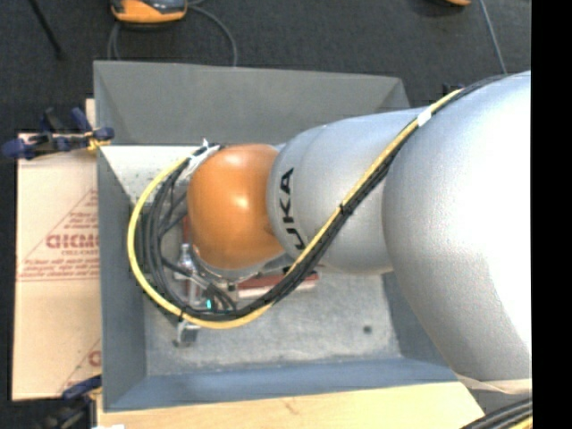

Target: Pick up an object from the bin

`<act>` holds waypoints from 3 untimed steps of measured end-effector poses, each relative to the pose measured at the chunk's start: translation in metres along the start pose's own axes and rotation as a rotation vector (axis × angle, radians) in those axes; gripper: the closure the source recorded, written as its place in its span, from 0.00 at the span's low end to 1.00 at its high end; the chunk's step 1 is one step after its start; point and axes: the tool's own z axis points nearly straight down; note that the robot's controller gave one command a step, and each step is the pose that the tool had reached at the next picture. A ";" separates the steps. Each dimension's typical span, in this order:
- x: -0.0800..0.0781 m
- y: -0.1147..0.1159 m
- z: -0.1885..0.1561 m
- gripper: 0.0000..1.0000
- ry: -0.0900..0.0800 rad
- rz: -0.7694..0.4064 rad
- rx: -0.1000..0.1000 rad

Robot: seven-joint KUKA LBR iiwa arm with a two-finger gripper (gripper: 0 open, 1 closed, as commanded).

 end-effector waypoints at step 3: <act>-0.006 -0.006 0.064 1.00 -0.005 0.105 -0.006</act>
Offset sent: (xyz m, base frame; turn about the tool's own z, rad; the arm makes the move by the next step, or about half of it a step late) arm 0.0025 -0.0086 -0.0721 0.1029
